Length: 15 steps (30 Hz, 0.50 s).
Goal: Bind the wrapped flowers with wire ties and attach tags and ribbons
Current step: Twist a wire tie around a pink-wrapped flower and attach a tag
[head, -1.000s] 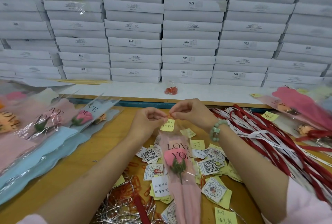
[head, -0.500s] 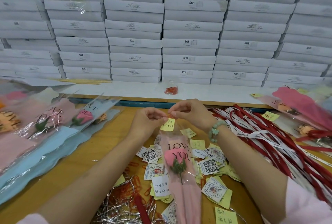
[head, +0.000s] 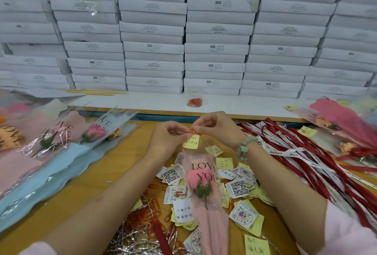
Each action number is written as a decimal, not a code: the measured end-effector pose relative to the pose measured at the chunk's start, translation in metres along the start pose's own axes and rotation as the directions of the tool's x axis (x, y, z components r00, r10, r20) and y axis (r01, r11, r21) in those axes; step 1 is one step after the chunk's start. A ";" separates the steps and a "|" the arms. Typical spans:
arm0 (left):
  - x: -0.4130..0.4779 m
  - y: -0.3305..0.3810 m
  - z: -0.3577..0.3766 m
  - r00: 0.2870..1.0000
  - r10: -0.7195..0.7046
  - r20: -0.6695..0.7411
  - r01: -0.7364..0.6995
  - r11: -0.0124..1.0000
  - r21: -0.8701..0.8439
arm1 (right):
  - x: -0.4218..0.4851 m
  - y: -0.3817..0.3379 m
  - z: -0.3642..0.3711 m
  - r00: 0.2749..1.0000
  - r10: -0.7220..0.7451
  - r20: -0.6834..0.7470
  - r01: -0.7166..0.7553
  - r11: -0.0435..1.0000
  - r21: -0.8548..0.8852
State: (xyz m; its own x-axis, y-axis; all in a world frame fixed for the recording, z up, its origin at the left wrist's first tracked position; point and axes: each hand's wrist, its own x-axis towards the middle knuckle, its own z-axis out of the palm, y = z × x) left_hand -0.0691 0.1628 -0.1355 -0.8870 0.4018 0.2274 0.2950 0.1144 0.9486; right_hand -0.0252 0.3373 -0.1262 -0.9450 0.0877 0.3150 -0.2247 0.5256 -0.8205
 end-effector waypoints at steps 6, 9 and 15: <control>-0.001 0.001 0.001 1.000 -0.028 -0.009 0.028 0.999 -0.038 | 0.000 -0.001 0.000 1.000 0.016 -0.003 -0.016 1.000 -0.002; -0.002 0.001 0.000 0.998 -0.054 -0.012 0.053 0.995 -0.085 | 0.001 -0.001 -0.001 1.000 0.025 0.005 -0.025 1.000 -0.006; -0.002 0.000 0.000 0.996 -0.085 -0.014 0.083 0.988 -0.127 | -0.001 0.000 0.002 0.998 0.054 0.010 -0.055 0.998 0.043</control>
State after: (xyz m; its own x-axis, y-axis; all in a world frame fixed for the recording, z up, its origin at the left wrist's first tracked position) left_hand -0.0669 0.1619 -0.1359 -0.9139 0.3776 0.1486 0.1730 0.0312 0.9844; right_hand -0.0249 0.3361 -0.1274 -0.9583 0.1074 0.2650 -0.1827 0.4829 -0.8564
